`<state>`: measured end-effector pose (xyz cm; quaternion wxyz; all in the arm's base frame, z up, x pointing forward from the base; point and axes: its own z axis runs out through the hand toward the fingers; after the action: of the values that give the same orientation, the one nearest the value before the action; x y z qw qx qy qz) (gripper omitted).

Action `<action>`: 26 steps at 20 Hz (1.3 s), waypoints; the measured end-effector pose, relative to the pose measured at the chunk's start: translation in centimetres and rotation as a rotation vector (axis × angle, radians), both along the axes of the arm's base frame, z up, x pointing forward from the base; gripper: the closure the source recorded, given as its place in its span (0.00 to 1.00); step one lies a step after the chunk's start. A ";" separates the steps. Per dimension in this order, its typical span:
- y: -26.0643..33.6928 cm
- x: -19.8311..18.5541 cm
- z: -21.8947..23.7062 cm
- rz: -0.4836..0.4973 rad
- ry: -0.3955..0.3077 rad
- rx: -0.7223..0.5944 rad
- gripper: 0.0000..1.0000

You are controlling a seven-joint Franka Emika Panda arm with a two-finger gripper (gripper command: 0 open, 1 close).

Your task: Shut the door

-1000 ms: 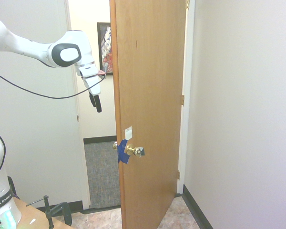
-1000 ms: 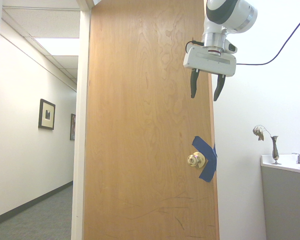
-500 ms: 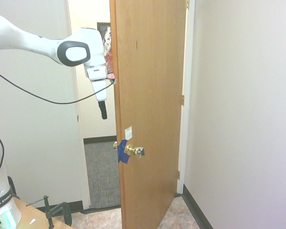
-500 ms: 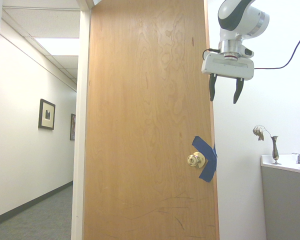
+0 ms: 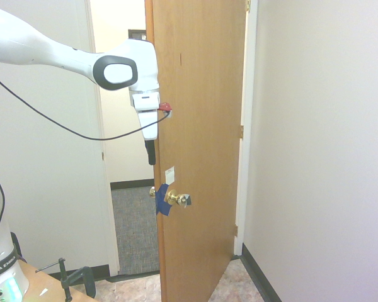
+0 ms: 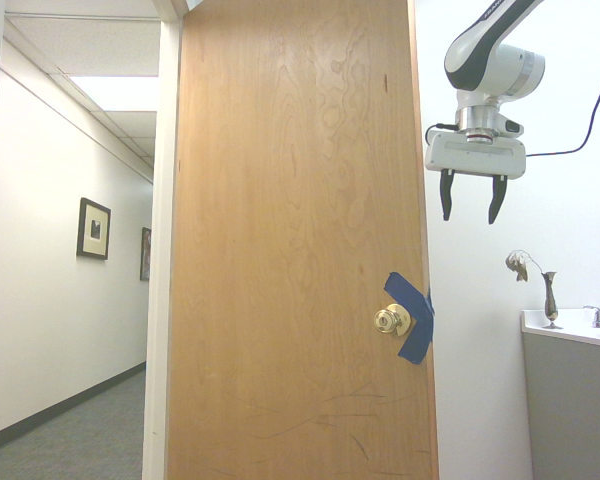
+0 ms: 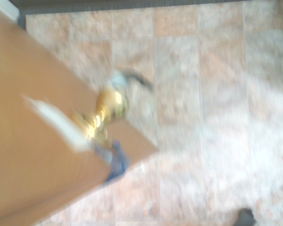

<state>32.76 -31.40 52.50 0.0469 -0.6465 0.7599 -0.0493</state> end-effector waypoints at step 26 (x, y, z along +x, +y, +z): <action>-5.0 7.4 -10.7 -0.138 -0.079 0.016 0.00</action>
<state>40.15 -36.38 41.79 0.0783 -0.5897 0.8006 -0.0719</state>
